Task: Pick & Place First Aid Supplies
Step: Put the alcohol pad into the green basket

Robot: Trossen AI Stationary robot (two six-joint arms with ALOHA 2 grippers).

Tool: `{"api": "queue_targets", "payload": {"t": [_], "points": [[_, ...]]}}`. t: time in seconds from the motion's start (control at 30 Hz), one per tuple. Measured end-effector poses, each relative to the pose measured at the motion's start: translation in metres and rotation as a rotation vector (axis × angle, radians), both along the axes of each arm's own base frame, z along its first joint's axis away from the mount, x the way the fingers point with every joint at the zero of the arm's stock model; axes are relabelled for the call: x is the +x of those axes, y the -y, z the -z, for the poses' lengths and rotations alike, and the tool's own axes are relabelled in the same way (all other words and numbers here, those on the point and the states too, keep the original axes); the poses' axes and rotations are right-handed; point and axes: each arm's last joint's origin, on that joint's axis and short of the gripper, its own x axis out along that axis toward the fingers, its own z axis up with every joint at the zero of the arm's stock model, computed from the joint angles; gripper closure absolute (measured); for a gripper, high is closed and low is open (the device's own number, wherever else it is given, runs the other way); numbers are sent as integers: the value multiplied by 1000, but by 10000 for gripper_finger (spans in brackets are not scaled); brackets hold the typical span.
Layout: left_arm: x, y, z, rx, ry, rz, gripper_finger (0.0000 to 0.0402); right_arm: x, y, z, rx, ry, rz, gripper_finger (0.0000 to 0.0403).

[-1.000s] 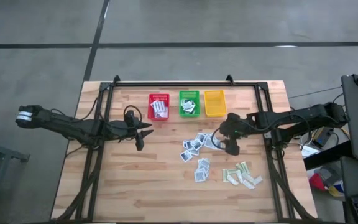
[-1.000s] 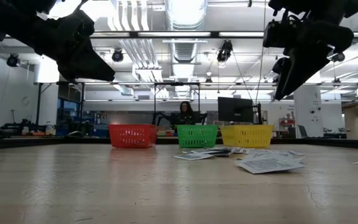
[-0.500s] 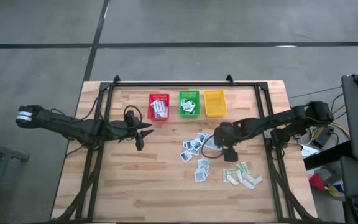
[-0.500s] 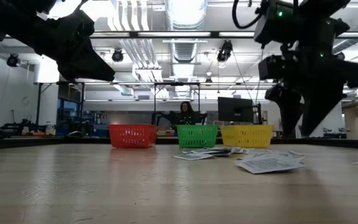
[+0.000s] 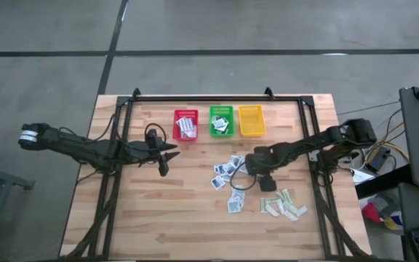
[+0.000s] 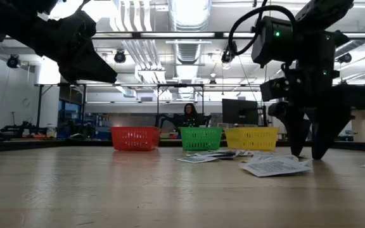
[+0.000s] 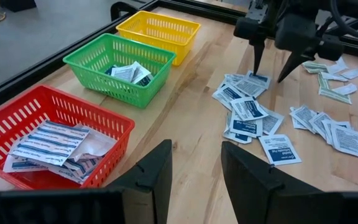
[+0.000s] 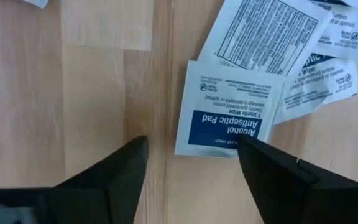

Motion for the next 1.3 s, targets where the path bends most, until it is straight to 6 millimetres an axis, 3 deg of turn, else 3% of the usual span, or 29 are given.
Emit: {"api": "queue_targets", "payload": {"t": [0.17, 0.43, 1.0, 1.3], "points": [[0, 0, 0, 0, 4, 0, 268, 1, -1, 5, 0, -21, 17, 176], [0, 0, 0, 0, 4, 0, 268, -2, -2, -4, -20, 21, 36, 206], [0, 0, 0, 0, 3, 0, 268, 0, -3, -2, -30, 29, 81, 324], [0, 0, 0, 0, 2, 0, 268, -11, -3, -23, 2, 18, 22, 384]]}}
